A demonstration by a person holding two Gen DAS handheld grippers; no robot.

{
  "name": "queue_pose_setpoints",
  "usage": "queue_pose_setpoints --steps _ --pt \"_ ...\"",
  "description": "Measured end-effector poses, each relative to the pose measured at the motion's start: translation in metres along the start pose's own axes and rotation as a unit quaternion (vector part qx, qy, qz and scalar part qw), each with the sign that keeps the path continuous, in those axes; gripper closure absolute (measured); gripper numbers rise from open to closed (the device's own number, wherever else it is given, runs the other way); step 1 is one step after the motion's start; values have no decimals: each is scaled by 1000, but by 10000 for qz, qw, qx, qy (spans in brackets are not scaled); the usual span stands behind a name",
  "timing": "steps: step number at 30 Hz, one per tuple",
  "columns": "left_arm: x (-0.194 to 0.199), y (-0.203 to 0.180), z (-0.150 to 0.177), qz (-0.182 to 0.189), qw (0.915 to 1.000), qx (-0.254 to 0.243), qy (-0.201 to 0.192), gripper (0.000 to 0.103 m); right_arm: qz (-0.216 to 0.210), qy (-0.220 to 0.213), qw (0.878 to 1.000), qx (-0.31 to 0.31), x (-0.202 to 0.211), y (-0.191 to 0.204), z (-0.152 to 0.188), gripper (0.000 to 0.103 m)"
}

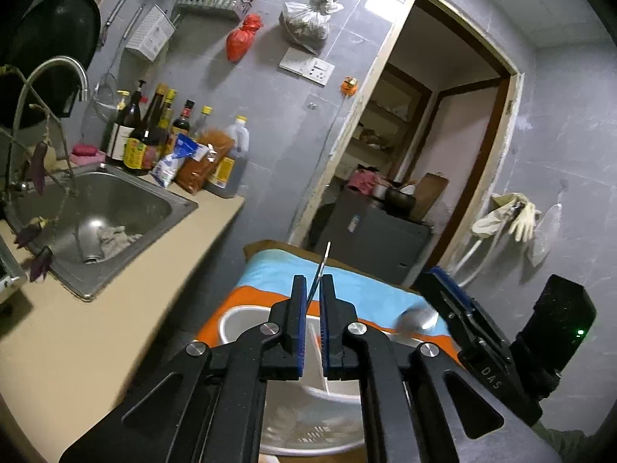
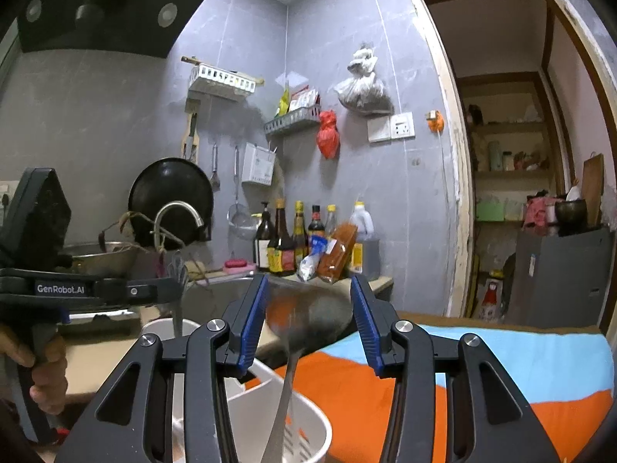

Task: Organize utensils
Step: 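Lift the fork and spoon and lower both into the white caddy, then open both grippers and withdraw from the caddy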

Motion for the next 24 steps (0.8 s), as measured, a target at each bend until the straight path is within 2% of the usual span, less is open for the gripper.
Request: queue_pose_setpoints --steps 5,7,10,11,13,16,20,24 --pt "10 -10 -3 55 10000 -18 -73 87 -75 38 9997 -222 13 -5 -4 57" --pt "13 -17 -5 19 9999 -80 -128 69 -48 -10 9994 -339 23 -9 -7 49" --pt "19 -32 -5 -82 9992 -287 -276 52 49 -108 9988 -480 42 -17 -14 42" --pt "20 -37 -5 -117 9987 -370 -318 49 90 -136 9985 -520 50 -20 -16 36" --pt "23 -51 -3 -239 9974 -541 -424 32 184 -213 9980 -568 65 -26 -21 27" --pt "26 -73 2 -399 9941 -795 -623 15 409 -317 9970 -571 95 -37 -28 18" --pt "24 -108 10 -457 9897 -1145 -726 11 739 -419 9947 -574 132 -52 -32 1" --pt "17 -136 22 -358 9869 -1389 -735 7 1098 -441 9915 -548 168 -68 -32 0"
Point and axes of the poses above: each gripper's, at about its wrist camera, not at the fingertips, and x roughly against the way its jaws point, y to its left, z to its underside, the point moved 3 cm from there along -x, roughly the way its jaws point, and after that the axes turned 6 degrees about y, right-handed, at the moved point
